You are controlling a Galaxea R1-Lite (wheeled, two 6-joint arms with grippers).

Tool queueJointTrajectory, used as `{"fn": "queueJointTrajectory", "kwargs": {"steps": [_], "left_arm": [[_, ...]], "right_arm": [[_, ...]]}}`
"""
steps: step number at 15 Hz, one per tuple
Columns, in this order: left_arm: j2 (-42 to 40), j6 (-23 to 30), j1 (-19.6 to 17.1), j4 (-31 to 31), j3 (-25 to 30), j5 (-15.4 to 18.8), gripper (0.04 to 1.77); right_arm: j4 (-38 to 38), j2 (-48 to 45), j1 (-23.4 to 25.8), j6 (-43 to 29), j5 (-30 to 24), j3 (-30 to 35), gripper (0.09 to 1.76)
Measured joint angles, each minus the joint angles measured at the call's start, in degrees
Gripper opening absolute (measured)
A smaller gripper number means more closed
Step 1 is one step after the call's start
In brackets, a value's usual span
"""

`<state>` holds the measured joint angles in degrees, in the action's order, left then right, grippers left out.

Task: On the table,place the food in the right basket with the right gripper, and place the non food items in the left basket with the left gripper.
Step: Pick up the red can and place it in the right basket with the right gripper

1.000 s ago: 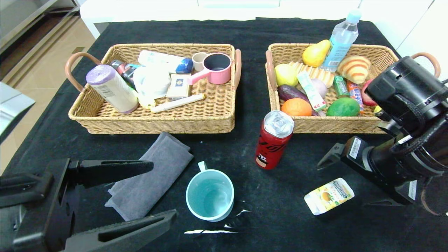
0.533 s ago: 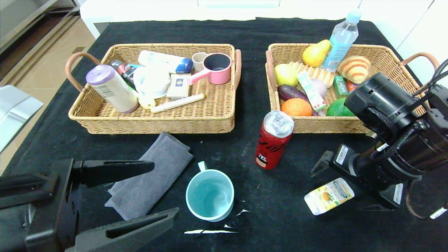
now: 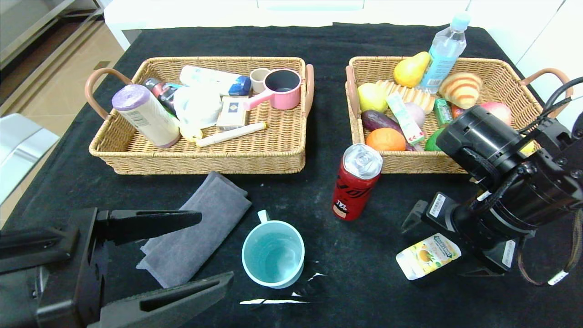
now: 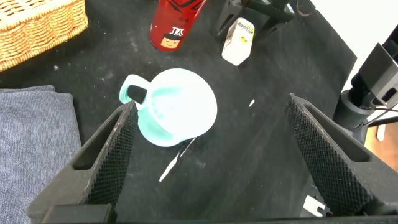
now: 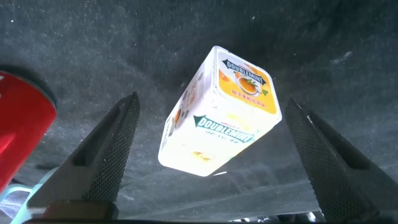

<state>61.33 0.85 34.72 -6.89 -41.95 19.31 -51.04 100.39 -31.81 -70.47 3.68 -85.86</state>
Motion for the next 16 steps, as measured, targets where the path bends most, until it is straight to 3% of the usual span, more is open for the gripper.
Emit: {"fn": "queueJointTrajectory", "kwargs": {"steps": [5, 6, 8, 11, 13, 16], "left_arm": [[-0.3, 0.0, 0.0, 0.0, -0.1, 0.0, 1.72], [-0.3, 0.0, 0.0, 0.0, -0.1, 0.0, 1.72], [-0.3, 0.0, 0.0, 0.0, -0.1, 0.0, 1.72], [-0.3, 0.0, 0.0, 0.0, -0.1, 0.0, 1.72], [-0.3, 0.0, 0.0, 0.0, -0.1, 0.0, 1.72], [-0.4, -0.1, 0.1, 0.0, -0.1, 0.0, 1.72]], "right_arm": [[0.0, 0.6, -0.7, 0.1, 0.3, 0.1, 1.7], [0.0, 0.8, -0.7, 0.1, 0.3, 0.1, 1.63], [0.0, 1.1, -0.8, 0.1, 0.1, 0.0, 1.29], [0.0, 1.4, -0.8, 0.1, 0.0, -0.2, 0.91], [0.0, 1.4, -0.8, 0.1, -0.2, -0.2, 0.82], [0.0, 1.1, -0.8, 0.0, -0.3, -0.1, 0.82]]}}
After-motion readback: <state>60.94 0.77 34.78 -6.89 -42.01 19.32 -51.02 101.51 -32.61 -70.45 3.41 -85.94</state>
